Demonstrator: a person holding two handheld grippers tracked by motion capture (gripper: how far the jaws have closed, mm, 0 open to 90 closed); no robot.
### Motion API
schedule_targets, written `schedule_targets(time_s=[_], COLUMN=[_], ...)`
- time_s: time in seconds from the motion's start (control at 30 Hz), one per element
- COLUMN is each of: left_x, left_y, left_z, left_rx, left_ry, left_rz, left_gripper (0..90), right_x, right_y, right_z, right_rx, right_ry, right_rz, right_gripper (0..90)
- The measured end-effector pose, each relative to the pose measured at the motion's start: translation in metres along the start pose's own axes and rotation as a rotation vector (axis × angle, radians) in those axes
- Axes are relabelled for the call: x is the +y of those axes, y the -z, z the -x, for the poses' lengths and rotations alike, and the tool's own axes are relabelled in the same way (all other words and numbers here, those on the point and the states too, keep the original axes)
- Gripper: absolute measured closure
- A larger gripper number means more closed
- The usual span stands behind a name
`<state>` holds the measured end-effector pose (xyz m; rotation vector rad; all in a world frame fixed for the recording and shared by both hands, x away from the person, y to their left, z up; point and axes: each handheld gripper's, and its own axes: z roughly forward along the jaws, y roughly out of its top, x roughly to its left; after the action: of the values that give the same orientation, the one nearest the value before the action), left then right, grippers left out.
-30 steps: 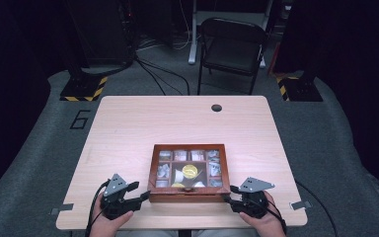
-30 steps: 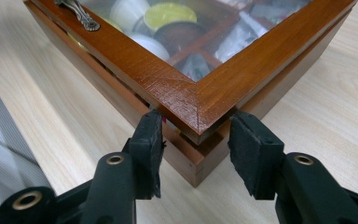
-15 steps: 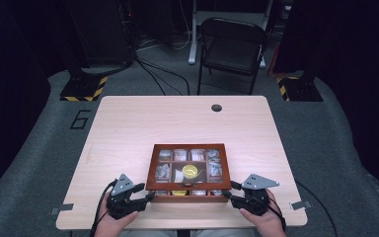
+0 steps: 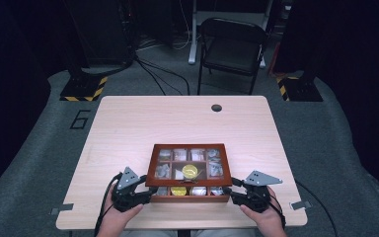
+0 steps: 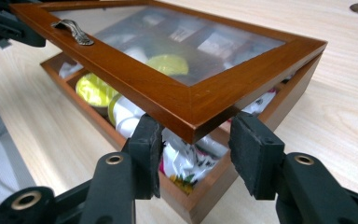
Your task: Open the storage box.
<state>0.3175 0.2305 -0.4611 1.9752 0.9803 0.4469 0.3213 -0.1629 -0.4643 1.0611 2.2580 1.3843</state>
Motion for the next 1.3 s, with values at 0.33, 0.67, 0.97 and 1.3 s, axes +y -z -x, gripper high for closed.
schedule_targets(time_s=[0.33, 0.67, 0.97, 1.3], left_x=[0.033, 0.058, 0.079, 0.094], left_y=[0.008, 0.005, -0.001, -0.01], left_z=[-0.01, -0.02, -0.032, -0.039], left_rx=[0.008, 0.016, 0.024, 0.045], left_ry=[-0.002, 0.011, 0.031, 0.047], left_rz=[0.074, 0.11, 0.138, 0.153], left_gripper=[40.2, 40.2, 40.2, 39.6], right_x=[0.028, 0.057, 0.085, 0.104], right_y=[0.006, 0.0, -0.005, -0.012], right_z=[0.012, 0.016, 0.024, 0.033], right_rx=[-0.031, -0.047, -0.073, -0.081], right_ry=[-0.038, 0.002, 0.036, 0.014], right_rz=[0.078, 0.096, 0.107, 0.119], right_gripper=[46.4, 46.0, 45.2, 43.7])
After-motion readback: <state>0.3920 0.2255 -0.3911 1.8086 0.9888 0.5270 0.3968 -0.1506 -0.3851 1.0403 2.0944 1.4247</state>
